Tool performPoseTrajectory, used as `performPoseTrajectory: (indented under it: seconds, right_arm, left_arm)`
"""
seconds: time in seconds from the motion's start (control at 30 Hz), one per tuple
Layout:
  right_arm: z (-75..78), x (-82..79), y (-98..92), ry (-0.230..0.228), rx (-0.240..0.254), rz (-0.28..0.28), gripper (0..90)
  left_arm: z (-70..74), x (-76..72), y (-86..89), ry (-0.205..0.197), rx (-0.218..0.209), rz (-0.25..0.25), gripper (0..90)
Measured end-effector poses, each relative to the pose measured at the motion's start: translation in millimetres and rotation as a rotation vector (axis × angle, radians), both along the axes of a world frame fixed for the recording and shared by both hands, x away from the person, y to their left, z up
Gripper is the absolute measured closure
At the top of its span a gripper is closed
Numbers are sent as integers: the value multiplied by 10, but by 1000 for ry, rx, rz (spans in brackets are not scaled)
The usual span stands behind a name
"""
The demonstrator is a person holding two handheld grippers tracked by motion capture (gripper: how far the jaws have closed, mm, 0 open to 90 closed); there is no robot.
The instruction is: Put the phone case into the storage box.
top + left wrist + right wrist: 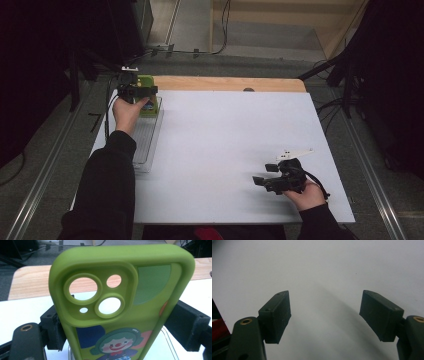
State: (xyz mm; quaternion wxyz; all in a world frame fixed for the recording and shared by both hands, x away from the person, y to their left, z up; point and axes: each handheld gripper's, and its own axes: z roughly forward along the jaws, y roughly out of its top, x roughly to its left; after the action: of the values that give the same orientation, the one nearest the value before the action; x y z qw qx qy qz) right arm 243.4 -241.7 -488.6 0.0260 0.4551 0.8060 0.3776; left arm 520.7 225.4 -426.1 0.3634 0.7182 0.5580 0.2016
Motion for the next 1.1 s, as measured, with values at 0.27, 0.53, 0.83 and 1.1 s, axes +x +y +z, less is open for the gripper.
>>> performPoseTrajectory:
  seconds: [0.27, 0.53, 0.83, 1.1]
  right_arm:
    - [-1, 2, -7, 1, 3, 8, 235]
    - [8, 4, -16, -1, 9, 7, 236]
    - [4, 20, -17, -6, 7, 9, 236]
    - [4, 20, -47, -6, 4, 0, 235]
  left_arm:
    - [8, -17, -51, -22, -14, -30, 161]
    - [-29, -5, -55, -11, -12, -64, 156]
    - [-61, 24, -45, 60, -11, -58, 0]
    - [12, -10, -18, 58, -18, -64, 0]
